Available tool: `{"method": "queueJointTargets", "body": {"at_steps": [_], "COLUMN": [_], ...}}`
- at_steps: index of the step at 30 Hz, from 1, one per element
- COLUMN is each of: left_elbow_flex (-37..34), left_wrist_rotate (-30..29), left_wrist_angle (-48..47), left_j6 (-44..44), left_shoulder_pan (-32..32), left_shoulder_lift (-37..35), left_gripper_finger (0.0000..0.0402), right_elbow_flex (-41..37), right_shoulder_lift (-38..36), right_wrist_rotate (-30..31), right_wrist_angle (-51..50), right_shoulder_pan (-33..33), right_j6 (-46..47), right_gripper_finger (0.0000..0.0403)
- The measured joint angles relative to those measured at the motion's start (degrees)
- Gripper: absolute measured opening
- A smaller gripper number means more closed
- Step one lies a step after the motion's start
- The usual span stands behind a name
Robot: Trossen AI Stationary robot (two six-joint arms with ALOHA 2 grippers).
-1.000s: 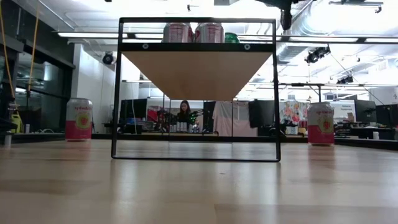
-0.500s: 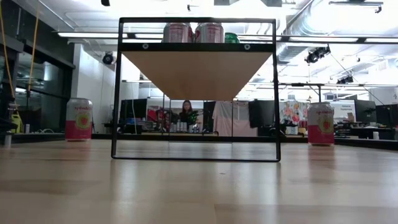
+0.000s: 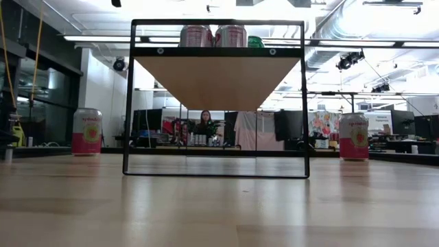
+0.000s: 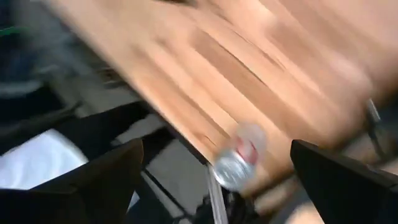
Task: Place canned beverage on shelf
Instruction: Put the red silver soda can on the shelf
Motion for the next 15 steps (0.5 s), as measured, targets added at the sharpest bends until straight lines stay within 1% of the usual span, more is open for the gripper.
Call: {"method": "queueJointTargets", "body": {"at_steps": [2,4,7,10,12,15], "left_elbow_flex": [0.0,0.0,0.0,0.0,0.0,0.0], "left_wrist_rotate": [0.1,0.1,0.2,2.4,4.3,6.4], "left_wrist_angle": [0.0,0.0,-0.1,-0.3,-0.3,-0.3], "left_j6": [0.0,0.0,0.0,1.0,1.4,1.4], "left_shoulder_pan": [0.0,0.0,0.0,0.0,0.0,0.0], "left_shoulder_lift": [0.0,0.0,0.0,-0.2,-0.3,-0.3], "left_gripper_finger": [0.0,0.0,0.0,0.0,0.0,0.0], "right_elbow_flex": [-1.3,-2.9,-5.8,-8.6,-9.9,-11.3], "right_shoulder_lift": [1.3,3.0,5.9,9.5,11.9,15.9], "right_wrist_rotate": [1.4,1.6,1.7,1.2,-0.8,-4.3], "right_wrist_angle": [-2.3,-1.6,1.6,7.0,12.0,17.8], "right_shoulder_pan": [6.2,11.3,17.2,21.7,24.2,27.2], "right_j6": [10.5,19.3,30.5,40.5,45.7,48.7], "right_gripper_finger": [0.0394,0.0394,0.0394,0.0394,0.0394,0.0394]}}
